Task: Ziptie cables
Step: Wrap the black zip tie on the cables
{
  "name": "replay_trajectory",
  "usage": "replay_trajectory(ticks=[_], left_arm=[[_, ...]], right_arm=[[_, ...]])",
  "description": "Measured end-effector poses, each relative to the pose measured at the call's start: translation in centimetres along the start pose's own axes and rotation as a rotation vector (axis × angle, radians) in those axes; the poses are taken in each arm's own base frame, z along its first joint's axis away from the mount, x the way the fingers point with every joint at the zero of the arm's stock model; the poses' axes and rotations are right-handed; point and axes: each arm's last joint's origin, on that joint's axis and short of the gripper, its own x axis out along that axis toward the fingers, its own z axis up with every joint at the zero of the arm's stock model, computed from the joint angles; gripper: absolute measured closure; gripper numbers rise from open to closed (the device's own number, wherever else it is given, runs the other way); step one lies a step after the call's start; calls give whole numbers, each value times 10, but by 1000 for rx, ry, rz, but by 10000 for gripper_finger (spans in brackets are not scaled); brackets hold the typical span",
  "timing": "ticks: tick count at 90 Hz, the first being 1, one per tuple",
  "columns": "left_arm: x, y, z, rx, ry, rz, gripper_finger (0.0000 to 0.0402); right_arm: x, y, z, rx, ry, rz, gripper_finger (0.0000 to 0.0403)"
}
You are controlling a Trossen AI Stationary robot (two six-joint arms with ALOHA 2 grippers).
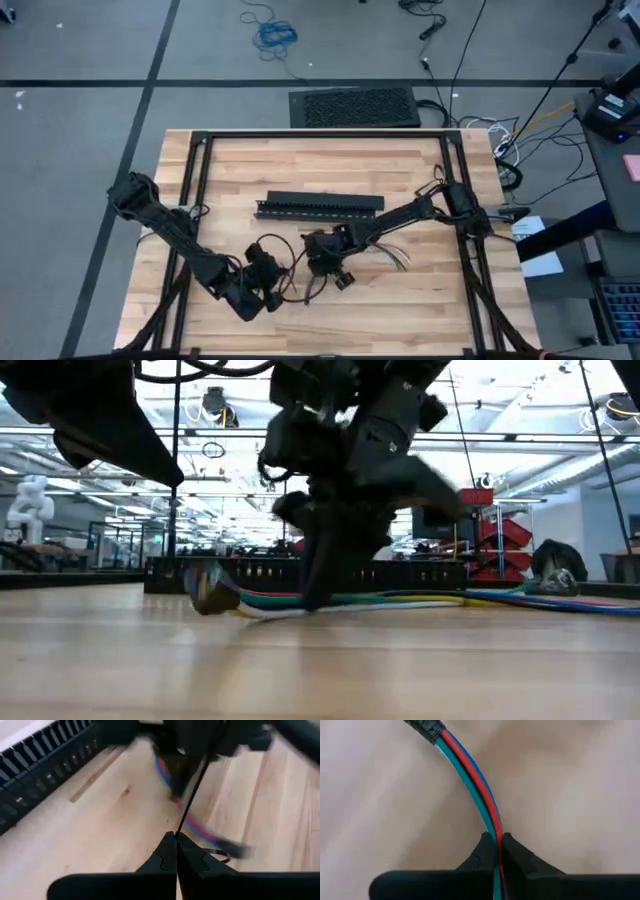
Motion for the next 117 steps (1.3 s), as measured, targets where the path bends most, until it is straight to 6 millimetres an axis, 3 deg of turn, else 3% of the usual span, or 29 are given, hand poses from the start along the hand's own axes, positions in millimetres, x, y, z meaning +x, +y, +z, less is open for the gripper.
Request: replay_trajectory(ticks=[7,13,36,65,102,117], left_arm=[[-1,0,0,5,-31,14,402],[-3,-1,0,7,-64,30,402],[4,6,1,29,-68,95,402],[6,10,-4,65,9,106,402],[16,17,8,40,-55,165,402],[22,9,22,63,-126,99,402]], right_arm=[[-13,-1,2,29,48,-220,400],[-18,2,4,38,59,-307,400],[-21,19,10,18,50,-346,401],[-23,9,4,15,113,-419,401],[-24,22,21,6,-52,-332,401],[-25,25,26,4,-102,-320,401]])
